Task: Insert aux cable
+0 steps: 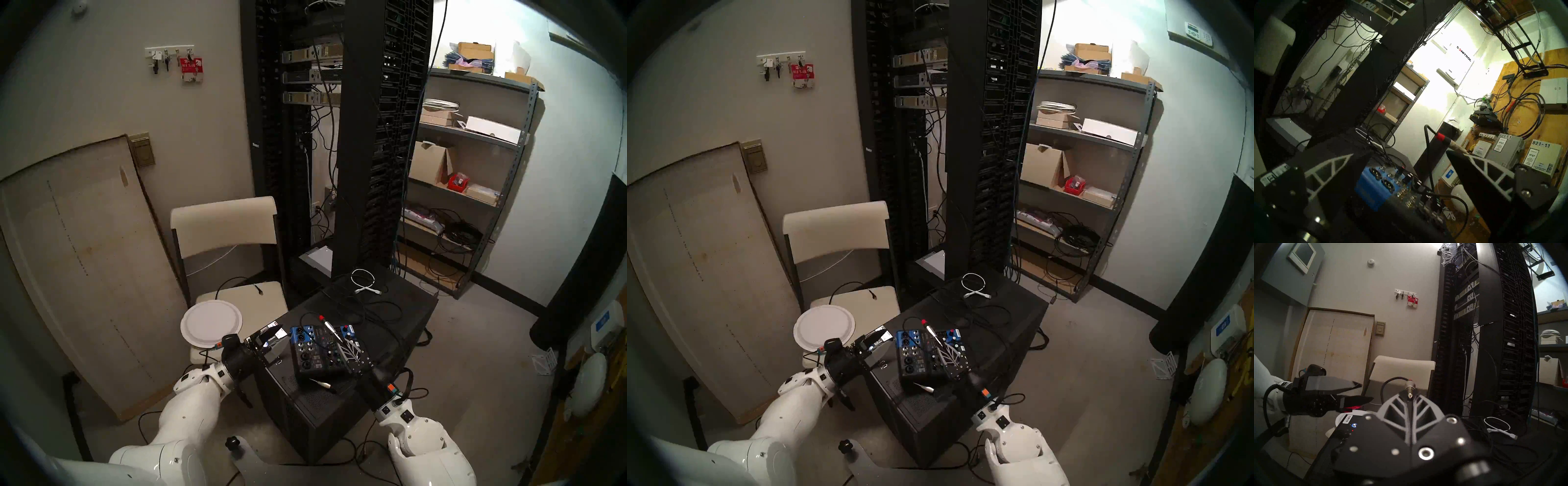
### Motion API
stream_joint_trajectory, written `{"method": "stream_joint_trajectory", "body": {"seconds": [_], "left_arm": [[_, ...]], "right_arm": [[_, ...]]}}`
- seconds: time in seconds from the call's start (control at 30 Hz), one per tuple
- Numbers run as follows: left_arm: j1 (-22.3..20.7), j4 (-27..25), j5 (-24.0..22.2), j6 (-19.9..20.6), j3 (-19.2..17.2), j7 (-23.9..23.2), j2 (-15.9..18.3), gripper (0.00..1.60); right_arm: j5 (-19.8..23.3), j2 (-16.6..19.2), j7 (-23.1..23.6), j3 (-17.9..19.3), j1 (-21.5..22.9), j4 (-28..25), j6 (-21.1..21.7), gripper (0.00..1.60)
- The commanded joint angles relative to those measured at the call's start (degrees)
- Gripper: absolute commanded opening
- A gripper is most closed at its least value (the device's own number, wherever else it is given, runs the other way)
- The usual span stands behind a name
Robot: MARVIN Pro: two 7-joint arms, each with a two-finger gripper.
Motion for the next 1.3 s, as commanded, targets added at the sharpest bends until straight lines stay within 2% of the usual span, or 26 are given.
{"method": "stream_joint_trajectory", "body": {"seconds": [0.0,0.17,0.47,0.93,1.27], "left_arm": [[1.1,-5.7,-6.1,2.3,3.8,-0.3,0.2,1.6],[2.8,-7.4,-10.3,4.5,8.2,-0.3,1.1,1.6],[2.5,-9.8,-15.1,7.5,13.3,-0.3,1.3,1.6],[2.0,-16.7,-17.8,15.1,16.9,-0.3,-0.6,1.6],[4.3,-25.8,-18.4,20.6,17.8,0.8,-0.9,1.6]], "right_arm": [[-0.2,-0.5,-0.1,-0.4,1.3,0.5,-0.9,0.0],[-0.4,-0.7,-0.1,-0.6,2.2,1.5,-1.3,0.0],[-0.6,-1.1,-0.2,-0.9,3.5,2.3,-2.1,0.0],[-0.8,-1.7,-0.8,-1.1,4.5,3.4,-2.8,0.0],[-1.6,-1.6,-2.0,-0.7,6.1,4.2,-2.9,0.0]]}}
